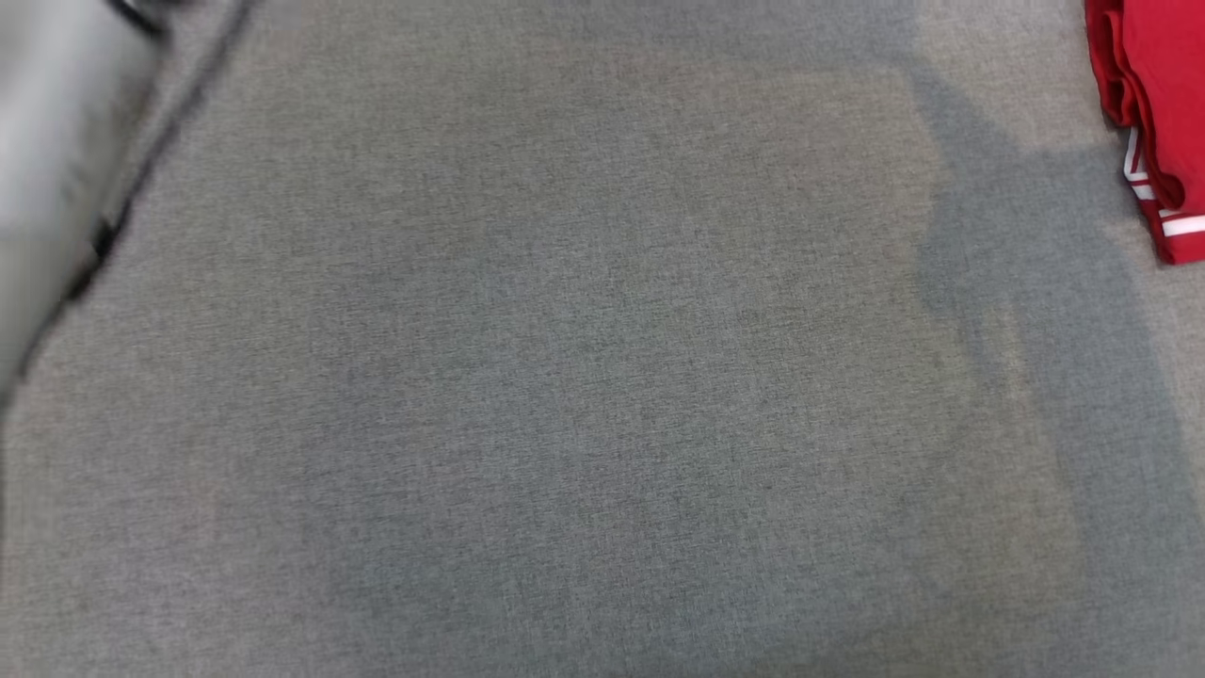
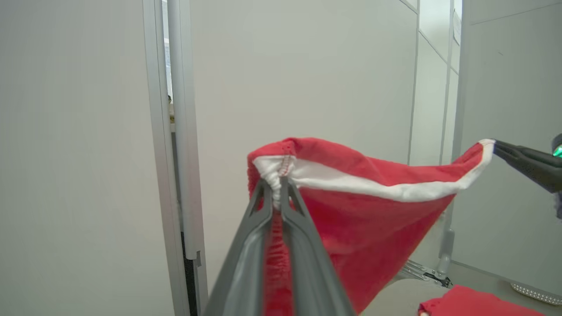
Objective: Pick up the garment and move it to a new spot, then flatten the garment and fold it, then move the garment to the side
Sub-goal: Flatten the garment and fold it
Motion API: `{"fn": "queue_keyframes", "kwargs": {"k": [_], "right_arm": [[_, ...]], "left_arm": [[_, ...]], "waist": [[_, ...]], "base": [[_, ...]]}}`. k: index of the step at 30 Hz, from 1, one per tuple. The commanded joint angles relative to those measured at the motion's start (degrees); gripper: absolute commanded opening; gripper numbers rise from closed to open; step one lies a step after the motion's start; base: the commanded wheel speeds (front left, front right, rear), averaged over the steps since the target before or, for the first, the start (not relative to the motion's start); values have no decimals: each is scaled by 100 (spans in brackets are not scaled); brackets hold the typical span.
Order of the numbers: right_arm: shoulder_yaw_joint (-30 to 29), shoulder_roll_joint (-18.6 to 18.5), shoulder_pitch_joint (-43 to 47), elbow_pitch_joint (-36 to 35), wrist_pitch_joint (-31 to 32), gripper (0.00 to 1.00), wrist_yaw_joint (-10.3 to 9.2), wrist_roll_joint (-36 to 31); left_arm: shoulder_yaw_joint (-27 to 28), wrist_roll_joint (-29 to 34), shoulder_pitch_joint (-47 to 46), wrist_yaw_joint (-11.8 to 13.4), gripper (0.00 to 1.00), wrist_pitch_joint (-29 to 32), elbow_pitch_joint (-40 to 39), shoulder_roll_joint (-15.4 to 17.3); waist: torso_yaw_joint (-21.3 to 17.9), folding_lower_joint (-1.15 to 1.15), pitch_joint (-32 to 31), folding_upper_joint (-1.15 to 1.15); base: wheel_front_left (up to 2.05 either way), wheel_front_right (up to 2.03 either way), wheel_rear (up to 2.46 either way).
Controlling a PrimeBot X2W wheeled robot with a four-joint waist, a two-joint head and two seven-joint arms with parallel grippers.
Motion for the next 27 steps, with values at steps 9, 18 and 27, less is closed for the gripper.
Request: {"fn": "queue_keyframes", "kwargs": {"k": [9,18,27], "right_arm": [[-18,-237,3284,-650,-26,0,-13,704],[-563,-103,5912,-1547,329,0,-13,1162],[-1400,-179,7842,-3446,1630,0,-13,1491]], "left_arm": [[-230,914,3170,3,0,-22,-1624,789],[29,1701,5810,4,0,-23,-2661,1227],[417,2320,7496,7,0,-24,-3335,1544]], "waist": [[202,0,-416,0],[234,0,-907,0],[335,0,-1367,0]], "base": [[0,0,0],[0,0,0],[0,0,0]]}}
